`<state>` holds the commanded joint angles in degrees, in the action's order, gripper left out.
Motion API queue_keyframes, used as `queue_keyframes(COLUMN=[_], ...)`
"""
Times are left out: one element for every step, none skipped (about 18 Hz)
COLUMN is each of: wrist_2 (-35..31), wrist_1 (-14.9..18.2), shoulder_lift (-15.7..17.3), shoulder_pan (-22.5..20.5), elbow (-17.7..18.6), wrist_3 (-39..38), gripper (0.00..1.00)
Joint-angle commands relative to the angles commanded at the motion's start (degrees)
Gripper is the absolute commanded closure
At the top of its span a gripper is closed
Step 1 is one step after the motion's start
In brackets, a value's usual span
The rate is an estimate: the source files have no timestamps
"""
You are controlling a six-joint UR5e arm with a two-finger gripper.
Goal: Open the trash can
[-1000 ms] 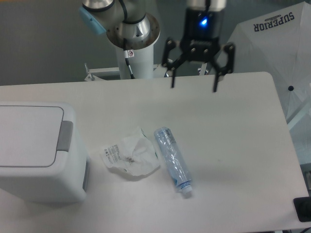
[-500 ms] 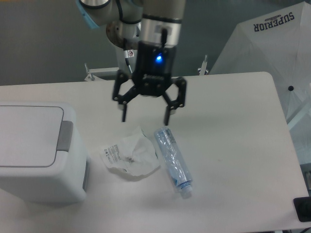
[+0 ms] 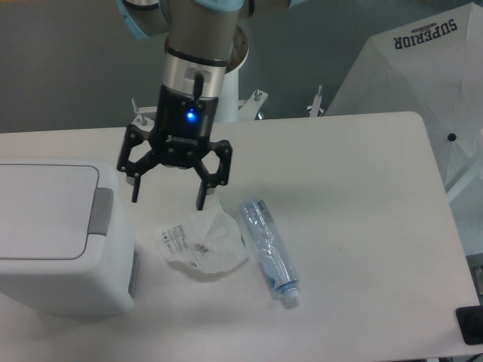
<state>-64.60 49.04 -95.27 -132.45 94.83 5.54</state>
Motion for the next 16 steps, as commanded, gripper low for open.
queue_keyframes(wrist_2=[0.00, 0.00, 0.00, 0.00, 0.00, 0.00, -0.09, -0.09, -0.17, -0.18, -0.18, -0.18, -0.18, -0.18, -0.18, -0.18], wrist_1=[0.00, 0.00, 0.00, -0.09, -0.09, -0.09, -0.17, -0.18, -0.18, -0.26, -0.26, -0.26, -0.26, -0.26, -0.26, -0.26], shoulder_lift=[-0.09, -0.17, -0.35, -0.53, -0.79, -0.88, -1.14, -1.40, -1.67, -1.84, -1.85, -1.93, -2.02, -2.11, -2.28, -2.37], shoulder_pan=[0.35, 0.61, 0.62, 0.70, 0.70, 0.79, 0.88, 1.31, 1.49, 1.58, 1.58, 1.58, 1.67, 1.84, 1.93, 1.93], elbow=[0.09, 0.09, 0.09, 0.09, 0.09, 0.09, 0.09, 0.09, 0.09, 0.09, 0.00, 0.00, -0.08, -0.17, -0.17, -0.26], wrist_3=[0.00, 0.17, 0.26, 0.26, 0.26, 0.26, 0.26, 0.35, 0.35, 0.35, 0.35, 0.35, 0.44, 0.53, 0.53, 0.61], gripper=[0.00, 0.00, 0.00, 0.00, 0.00, 0.00, 0.00, 0.00, 0.00, 0.00, 0.00, 0.00, 0.00, 0.00, 0.00, 0.00])
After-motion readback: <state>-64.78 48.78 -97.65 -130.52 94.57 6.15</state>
